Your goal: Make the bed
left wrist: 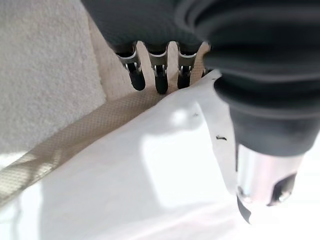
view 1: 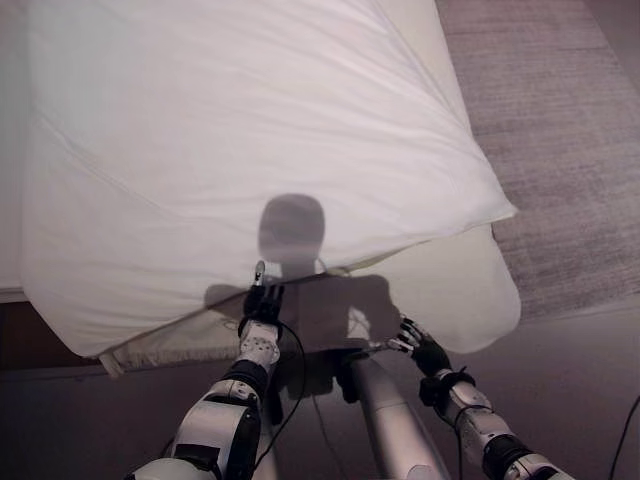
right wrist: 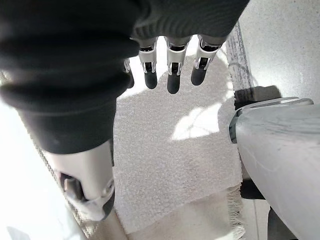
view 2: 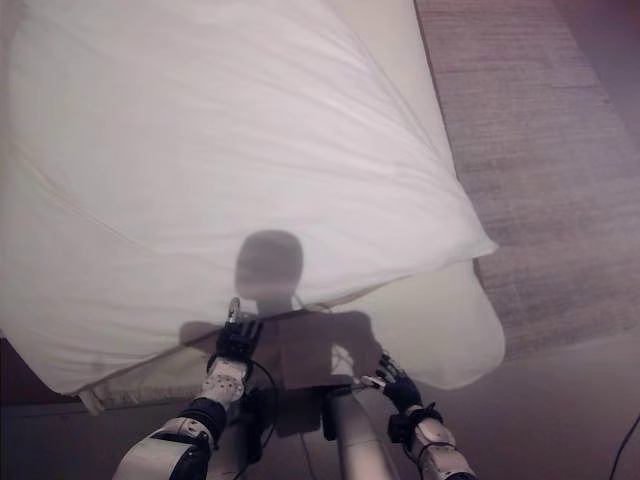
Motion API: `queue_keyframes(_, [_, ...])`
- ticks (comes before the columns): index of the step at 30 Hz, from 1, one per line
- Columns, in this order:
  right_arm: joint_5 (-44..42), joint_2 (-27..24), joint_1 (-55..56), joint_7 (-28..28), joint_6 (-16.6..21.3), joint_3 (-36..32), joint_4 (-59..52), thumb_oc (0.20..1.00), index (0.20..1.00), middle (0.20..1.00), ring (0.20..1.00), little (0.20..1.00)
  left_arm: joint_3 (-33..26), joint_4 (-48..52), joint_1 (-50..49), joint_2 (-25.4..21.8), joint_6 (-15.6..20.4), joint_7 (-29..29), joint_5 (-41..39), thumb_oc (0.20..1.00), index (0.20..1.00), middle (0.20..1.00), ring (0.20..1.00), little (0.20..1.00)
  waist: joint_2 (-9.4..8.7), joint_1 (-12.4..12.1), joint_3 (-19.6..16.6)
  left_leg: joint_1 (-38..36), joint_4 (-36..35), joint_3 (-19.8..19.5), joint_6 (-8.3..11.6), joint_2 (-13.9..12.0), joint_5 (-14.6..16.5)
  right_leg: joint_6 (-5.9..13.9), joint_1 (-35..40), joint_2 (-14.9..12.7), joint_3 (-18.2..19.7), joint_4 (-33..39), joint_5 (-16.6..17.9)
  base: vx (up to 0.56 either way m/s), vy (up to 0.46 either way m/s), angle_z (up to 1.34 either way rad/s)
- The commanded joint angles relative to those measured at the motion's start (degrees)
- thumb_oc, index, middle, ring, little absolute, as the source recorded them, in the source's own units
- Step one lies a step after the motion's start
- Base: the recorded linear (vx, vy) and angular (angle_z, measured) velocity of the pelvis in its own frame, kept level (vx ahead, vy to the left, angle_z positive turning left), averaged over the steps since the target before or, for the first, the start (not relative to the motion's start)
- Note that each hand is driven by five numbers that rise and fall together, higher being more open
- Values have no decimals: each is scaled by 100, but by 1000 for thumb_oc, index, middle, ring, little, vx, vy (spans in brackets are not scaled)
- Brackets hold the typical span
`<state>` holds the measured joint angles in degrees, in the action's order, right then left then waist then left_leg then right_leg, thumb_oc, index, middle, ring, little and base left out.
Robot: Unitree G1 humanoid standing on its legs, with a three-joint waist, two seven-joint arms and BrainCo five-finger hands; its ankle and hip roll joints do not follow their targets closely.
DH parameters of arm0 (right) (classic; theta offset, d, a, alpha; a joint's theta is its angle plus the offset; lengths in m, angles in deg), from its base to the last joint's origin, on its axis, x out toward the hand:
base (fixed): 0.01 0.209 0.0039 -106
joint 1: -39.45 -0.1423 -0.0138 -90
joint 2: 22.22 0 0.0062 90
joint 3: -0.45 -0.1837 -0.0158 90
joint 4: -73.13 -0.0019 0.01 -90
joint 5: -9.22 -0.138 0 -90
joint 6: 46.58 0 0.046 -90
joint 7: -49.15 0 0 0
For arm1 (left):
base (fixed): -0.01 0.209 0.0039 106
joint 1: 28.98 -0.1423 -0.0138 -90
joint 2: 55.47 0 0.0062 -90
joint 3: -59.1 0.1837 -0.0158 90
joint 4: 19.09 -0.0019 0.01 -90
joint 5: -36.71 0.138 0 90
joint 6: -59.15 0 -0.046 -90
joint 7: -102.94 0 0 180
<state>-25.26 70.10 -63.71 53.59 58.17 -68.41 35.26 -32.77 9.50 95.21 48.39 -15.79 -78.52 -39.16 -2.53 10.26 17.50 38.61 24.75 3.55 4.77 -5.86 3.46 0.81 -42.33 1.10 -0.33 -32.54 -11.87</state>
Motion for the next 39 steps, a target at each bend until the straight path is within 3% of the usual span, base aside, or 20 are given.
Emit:
queue_keyframes(1, [-70,-40,170,14,231,87,-297,1000,1000,1000,1000,1000,-211,484,297,29,392,355,-109,200,200,200,200,200,53,23,-298,337,272,316,-210,108,143,338,43,3,278,786,838,-17,-2,-15])
queue_keyframes(13, [-1072,183,-5,433,185,108,-676,1000,1000,1000,1000,1000,-4,1115,167,239,522,638,-395,200,200,200,200,200,58,-87,-159,182,194,352,-261,128,114,390,155,-65,239,766,829,-3,2,-2])
queue_keyframes(15, [-2480,414,-114,1328,-409,218,-722,1000,1000,1000,1000,1000,245,1634,179,351,580,901,-495,200,200,200,200,200,67,-192,-22,77,45,327,-275,223,58,435,260,-125,192,852,895,-12,38,-3])
queue_keyframes(19, [-2708,454,-174,1480,-499,253,-698,1000,1000,1000,1000,1000,340,1785,158,387,606,898,-493,200,200,200,200,200,64,-222,7,43,-61,322,-285,252,-20,444,289,-148,175,926,953,0,1,4])
queue_keyframes(20, [-3520,731,-346,1840,-823,424,-763,1000,1000,1000,1000,1000,626,2353,121,539,683,1045,-632,200,200,200,200,200,104,-318,86,-55,-251,287,-303,311,-82,441,379,-151,152,1056,961,3,2,6])
queue_keyframes(26, [-4638,1314,-955,2197,-1345,489,-422,1000,1000,1000,1000,1000,976,3280,30,753,794,1107,-927,200,200,200,200,200,190,-561,229,-213,-379,162,-341,428,-157,406,557,-200,62,1086,940,12,4,11])
queue_keyframes(31, [-5105,1590,-1699,1913,-1070,378,-525,1000,1000,1000,1000,1000,1279,4243,-44,756,1102,847,-935,200,200,200,200,200,322,-770,374,-298,-530,89,-364,541,-226,431,604,-286,-34,1069,946,3,13,14])
queue_keyframes(39, [-5516,1570,-2218,1702,-637,-8,-1149,1000,1000,1000,1000,1000,1318,4974,-129,566,1397,572,-700,200,200,200,200,200,424,-925,448,-280,-640,-19,-368,640,-341,425,595,-363,-156,1109,974,18,3,13])
